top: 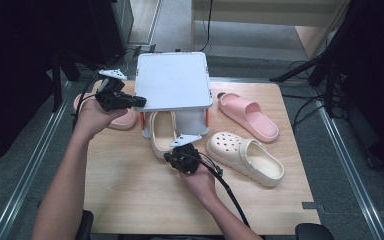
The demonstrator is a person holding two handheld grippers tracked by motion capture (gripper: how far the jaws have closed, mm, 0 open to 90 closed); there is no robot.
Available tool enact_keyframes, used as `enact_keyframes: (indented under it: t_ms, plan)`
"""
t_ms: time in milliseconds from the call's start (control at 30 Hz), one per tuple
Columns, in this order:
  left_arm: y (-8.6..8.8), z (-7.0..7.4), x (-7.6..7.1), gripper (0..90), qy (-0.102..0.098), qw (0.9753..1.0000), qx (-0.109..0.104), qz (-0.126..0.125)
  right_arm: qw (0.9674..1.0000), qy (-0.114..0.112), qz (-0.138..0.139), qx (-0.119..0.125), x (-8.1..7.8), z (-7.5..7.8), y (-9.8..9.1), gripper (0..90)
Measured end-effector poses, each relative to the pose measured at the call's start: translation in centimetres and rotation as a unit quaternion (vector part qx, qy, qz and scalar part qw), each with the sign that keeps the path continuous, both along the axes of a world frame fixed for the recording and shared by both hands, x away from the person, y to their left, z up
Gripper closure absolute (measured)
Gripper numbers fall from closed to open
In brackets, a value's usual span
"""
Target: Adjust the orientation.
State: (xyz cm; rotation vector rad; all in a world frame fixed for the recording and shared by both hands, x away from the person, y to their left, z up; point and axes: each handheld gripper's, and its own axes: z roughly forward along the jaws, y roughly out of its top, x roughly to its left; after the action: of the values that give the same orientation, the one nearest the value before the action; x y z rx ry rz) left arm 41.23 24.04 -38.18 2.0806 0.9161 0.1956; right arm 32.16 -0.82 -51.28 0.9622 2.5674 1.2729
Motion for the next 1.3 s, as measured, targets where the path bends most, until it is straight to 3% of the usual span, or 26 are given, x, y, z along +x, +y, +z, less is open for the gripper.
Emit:
enact_keyframes:
  t_ms: [300,467,700,800,900,1000,1067,1300]
  plan:
    - [0.0,0.0,0.0,84.3,0.000,1.0000,0.002,0.000,0.9999,-0.012,-0.005,-0.006,3.0,0.1,2.4,90.0]
    - [0.0,0.1,-0.1,82.9,0.002,1.0000,0.001,0.006,0.9997,0.013,-0.013,0.017,4.9,0.0,3.0,89.7]
    - [-0.1,0.2,-0.2,82.3,0.000,0.9999,0.009,0.008,0.9996,0.015,-0.017,0.013,6.7,-0.1,3.6,86.1]
    - [-0.1,0.1,-0.2,81.3,0.003,0.9999,0.002,0.012,0.9994,0.025,-0.017,0.017,6.8,-0.1,3.5,86.0]
    - [0.1,0.1,0.1,73.9,0.028,0.9994,-0.021,0.005,0.9994,0.025,-0.011,0.021,6.5,0.3,3.0,86.0]
    - [-0.3,0.4,0.0,69.5,0.029,0.9994,-0.013,0.016,0.9992,0.024,-0.003,0.031,5.9,0.8,2.3,84.0]
    - [-0.5,0.8,-0.2,62.6,0.033,0.9992,-0.020,0.015,0.9989,0.027,0.006,0.037,5.5,1.2,1.8,81.2]
    - [-1.5,2.2,-2.6,54.5,0.022,0.9997,-0.010,-0.003,0.9985,0.018,0.028,0.043,3.6,2.6,-0.5,76.5]
